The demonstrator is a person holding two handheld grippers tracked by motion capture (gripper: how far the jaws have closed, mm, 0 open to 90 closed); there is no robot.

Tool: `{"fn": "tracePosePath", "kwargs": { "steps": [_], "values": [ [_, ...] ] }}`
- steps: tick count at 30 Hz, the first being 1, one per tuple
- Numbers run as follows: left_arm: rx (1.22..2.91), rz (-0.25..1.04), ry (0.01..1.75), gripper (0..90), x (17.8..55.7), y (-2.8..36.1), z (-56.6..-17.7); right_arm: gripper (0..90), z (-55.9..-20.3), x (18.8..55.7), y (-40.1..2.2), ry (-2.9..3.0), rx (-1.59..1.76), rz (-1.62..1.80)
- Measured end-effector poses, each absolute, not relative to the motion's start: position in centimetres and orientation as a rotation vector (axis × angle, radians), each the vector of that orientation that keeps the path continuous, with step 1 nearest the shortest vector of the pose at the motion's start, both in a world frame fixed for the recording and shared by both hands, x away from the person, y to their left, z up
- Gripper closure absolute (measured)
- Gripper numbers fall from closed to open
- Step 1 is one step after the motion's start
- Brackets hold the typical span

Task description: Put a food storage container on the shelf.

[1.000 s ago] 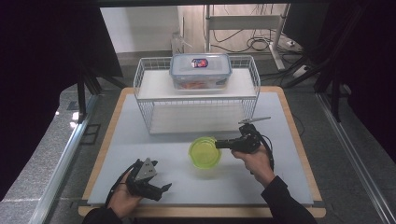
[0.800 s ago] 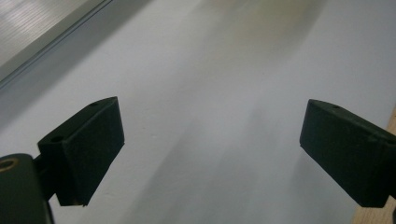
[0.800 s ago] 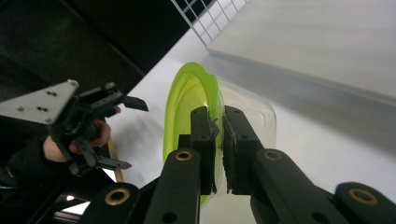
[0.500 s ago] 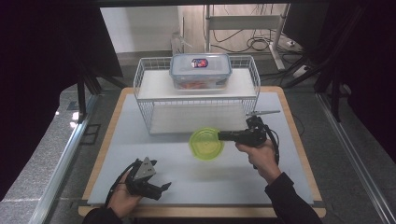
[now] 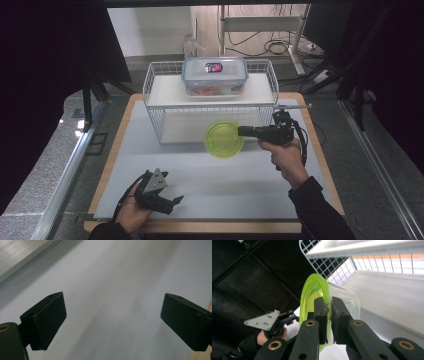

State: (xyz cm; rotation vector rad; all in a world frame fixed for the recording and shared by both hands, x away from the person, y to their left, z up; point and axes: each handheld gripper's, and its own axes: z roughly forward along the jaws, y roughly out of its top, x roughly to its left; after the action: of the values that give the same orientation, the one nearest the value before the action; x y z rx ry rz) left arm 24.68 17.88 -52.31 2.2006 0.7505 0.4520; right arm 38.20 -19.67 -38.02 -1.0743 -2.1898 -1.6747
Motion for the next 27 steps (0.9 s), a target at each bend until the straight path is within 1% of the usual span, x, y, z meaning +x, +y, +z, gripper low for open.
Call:
{"fn": "tracePosePath", "kwargs": {
  "steps": [16,27],
  "values": [
    [2.203,0.452,0.748,6.2,24.7,17.8,-52.4,84.4,-32.9,39.2,-20.9,-2.134,-1.109,-1.783],
    [2.202,0.447,0.747,6.3,24.7,17.8,-52.4,84.4,-30.3,40.0,-20.8,-2.08,-1.108,-1.831]
  ]
}}
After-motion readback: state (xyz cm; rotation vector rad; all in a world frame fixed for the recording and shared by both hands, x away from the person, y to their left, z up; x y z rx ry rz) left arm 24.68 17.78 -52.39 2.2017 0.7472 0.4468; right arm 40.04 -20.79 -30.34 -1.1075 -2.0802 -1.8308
